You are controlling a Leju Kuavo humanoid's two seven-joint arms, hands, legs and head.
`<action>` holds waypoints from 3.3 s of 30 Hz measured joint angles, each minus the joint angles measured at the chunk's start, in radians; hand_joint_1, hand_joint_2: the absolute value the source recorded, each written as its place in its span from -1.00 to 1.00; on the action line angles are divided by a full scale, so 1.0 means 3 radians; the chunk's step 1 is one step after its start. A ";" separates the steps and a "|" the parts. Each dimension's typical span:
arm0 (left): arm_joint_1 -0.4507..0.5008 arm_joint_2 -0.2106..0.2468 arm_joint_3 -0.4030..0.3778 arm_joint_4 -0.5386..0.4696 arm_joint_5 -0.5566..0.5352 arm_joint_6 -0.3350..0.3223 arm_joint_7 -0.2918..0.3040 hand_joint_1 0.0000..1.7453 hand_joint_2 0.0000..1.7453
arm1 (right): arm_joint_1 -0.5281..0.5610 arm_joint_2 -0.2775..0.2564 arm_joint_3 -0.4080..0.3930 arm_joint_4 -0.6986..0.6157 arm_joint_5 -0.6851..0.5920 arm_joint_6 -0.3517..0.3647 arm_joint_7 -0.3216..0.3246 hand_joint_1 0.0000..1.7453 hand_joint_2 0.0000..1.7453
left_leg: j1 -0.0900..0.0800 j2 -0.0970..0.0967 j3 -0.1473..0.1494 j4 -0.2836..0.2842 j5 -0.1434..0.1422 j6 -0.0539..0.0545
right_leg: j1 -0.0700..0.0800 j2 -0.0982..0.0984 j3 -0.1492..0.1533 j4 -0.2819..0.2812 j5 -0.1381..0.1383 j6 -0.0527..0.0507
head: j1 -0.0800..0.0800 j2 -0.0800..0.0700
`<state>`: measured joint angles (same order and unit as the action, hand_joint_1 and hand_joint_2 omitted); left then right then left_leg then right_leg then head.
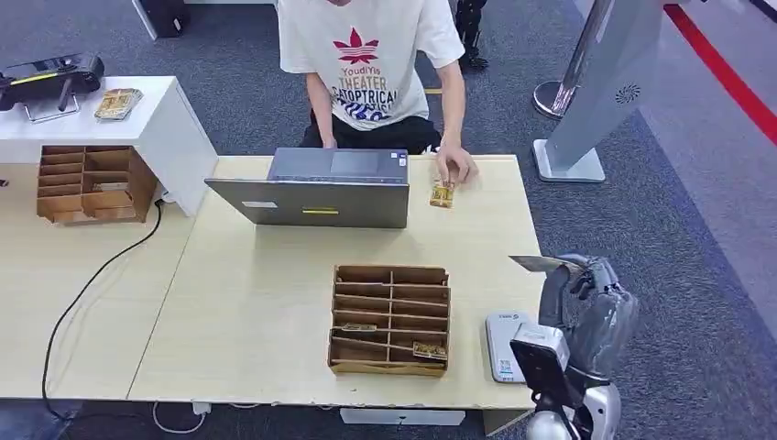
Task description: Pass the card to the sensor for recognition and then transmit it.
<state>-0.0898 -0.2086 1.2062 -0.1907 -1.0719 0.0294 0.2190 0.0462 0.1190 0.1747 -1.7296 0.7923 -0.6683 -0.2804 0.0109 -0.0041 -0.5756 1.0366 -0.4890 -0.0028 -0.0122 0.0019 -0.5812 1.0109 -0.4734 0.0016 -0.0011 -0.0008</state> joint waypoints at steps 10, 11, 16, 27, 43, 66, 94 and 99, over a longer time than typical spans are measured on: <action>-0.0006 0.0004 -0.0016 0.0000 -0.0075 -0.0059 -0.0010 -1.00 -1.00 | -0.0368 0.0000 0.0355 0.0084 -0.0067 0.0083 0.0050 1.00 1.00 | 0.0000 0.0001 0.0000 0.0000 0.0000 0.0000 | 0.0000 0.0002 0.0000 0.0001 0.0000 -0.0001 | 0.0000 0.0000; -0.0008 0.0005 -0.0023 0.0000 -0.0084 -0.0069 -0.0010 -1.00 -1.00 | -0.0437 0.0000 0.0403 0.0118 -0.0069 0.0129 0.0074 1.00 1.00 | 0.0000 0.0001 0.0000 0.0000 0.0001 0.0000 | 0.0000 0.0002 0.0000 0.0001 0.0000 -0.0001 | 0.0000 0.0000; -0.0016 0.0006 -0.0067 0.0000 -0.0150 -0.0102 -0.0011 -1.00 -1.00 | -0.0848 0.0032 0.0660 0.0403 -0.0159 0.0319 0.0178 1.00 1.00 | 0.0001 0.0000 0.0001 0.0000 0.0005 -0.0005 | 0.0000 0.0001 0.0000 0.0002 0.0001 -0.0002 | 0.0000 0.0000; -0.0021 0.0015 -0.0134 0.0000 -0.0226 -0.0141 -0.0028 -1.00 -1.00 | -0.1258 0.0137 0.0904 0.0804 -0.0159 0.0342 0.0266 1.00 1.00 | 0.0001 -0.0001 -0.0002 0.0000 0.0005 -0.0005 | 0.0000 0.0001 -0.0003 0.0002 0.0001 -0.0002 | 0.0000 0.0000; -0.0021 0.0018 -0.0226 0.0000 -0.0342 -0.0189 -0.0029 -1.00 -1.00 | -0.1653 0.0240 0.0984 0.1238 0.0019 0.0299 0.0418 1.00 1.00 | 0.0001 -0.0001 -0.0003 0.0000 0.0005 -0.0005 | 0.0000 0.0000 -0.0003 0.0002 0.0002 -0.0002 | 0.0000 0.0000; -0.0020 0.0016 -0.0342 0.0000 -0.0396 -0.0203 0.0005 -1.00 -1.00 | -0.1917 0.0286 0.0979 0.1995 0.0720 0.0025 0.0591 -1.00 1.00 | 0.0001 -0.0002 -0.0003 0.0000 0.0008 -0.0006 | 0.0000 0.0000 -0.0005 0.0003 0.0003 -0.0003 | 0.0000 0.0000; -0.0007 0.0015 -0.0154 0.0000 -0.0001 -0.0120 0.0004 -1.00 -1.00 | -0.0738 0.0107 0.0876 0.0480 -0.1197 0.0681 0.0097 -1.00 1.00 | 0.0001 -0.0002 -0.0005 0.0000 0.0005 -0.0008 | 0.0000 0.0000 -0.0008 0.0001 0.0001 -0.0001 | 0.0000 0.0000; -0.0005 0.0015 -0.0077 0.0000 0.0063 -0.0098 0.0004 -1.00 -1.00 | -0.0476 -0.0020 0.0794 0.0267 -0.1361 0.0959 0.0099 -1.00 1.00 | 0.0001 -0.0002 -0.0005 0.0000 0.0005 -0.0008 | 0.0000 0.0000 -0.0007 0.0001 0.0001 -0.0001 | 0.0000 0.0000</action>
<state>-0.0912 -0.2041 1.1830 -0.1907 -1.0529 0.0000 0.2201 -0.0965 0.1129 0.4127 -1.6495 0.3841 -0.3807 -0.2506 0.0111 -0.0048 -0.5770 1.0367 -0.4875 -0.0052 -0.0122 0.0018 -0.5834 1.0112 -0.4731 0.0012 -0.0011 -0.0008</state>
